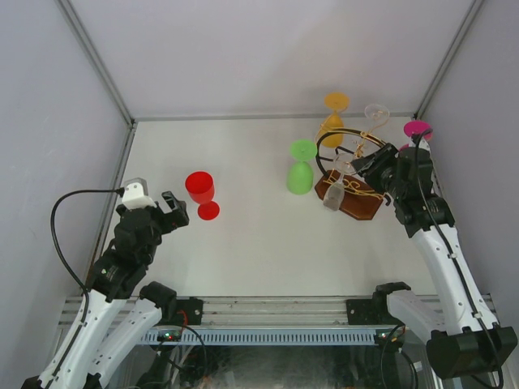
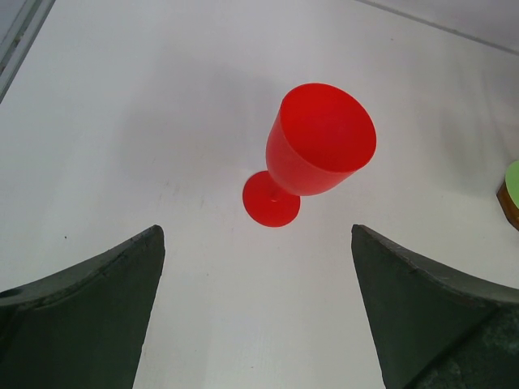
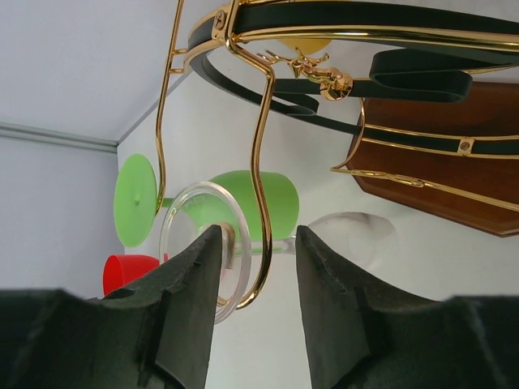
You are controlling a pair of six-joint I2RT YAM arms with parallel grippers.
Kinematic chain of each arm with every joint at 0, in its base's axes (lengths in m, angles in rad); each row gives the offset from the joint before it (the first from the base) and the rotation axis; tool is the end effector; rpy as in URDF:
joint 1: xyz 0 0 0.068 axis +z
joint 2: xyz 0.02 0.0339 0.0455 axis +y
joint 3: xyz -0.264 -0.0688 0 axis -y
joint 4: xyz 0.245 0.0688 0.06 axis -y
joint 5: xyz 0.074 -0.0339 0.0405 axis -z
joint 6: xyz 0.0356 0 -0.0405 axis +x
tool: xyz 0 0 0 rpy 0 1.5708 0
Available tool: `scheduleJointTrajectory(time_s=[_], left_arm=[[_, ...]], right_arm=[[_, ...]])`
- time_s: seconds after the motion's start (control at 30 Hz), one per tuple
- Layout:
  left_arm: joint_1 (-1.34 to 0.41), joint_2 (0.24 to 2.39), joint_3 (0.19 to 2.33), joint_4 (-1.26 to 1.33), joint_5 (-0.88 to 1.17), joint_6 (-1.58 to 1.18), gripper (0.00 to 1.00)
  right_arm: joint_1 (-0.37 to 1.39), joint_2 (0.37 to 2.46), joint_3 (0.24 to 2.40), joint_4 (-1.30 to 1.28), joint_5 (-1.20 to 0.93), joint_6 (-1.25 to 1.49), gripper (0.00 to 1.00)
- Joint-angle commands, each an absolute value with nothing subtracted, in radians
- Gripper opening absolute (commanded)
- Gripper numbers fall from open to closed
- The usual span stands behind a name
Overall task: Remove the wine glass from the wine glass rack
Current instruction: Pick up the wine glass from the wine rack.
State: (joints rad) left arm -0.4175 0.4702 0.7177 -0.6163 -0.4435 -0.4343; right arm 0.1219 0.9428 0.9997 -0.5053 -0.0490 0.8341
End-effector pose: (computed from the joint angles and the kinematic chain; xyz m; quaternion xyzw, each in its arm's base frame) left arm 0.1035 -0.0292 0.3130 -0.1311 0.8035 -0.0627 0.5773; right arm 0.2031 0.0266 0.3535 0.2828 0.7978 0.2632 0.4629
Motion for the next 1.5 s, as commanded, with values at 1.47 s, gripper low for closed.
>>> scheduleJointTrajectory(time_s=[1.47], left_arm=[[-0.411, 0.478, 0.704, -0.595, -0.448, -0.437, 1.0]], right_arm=[[0.113, 0.928, 1.004, -0.489, -0.042, 0.808, 0.26]])
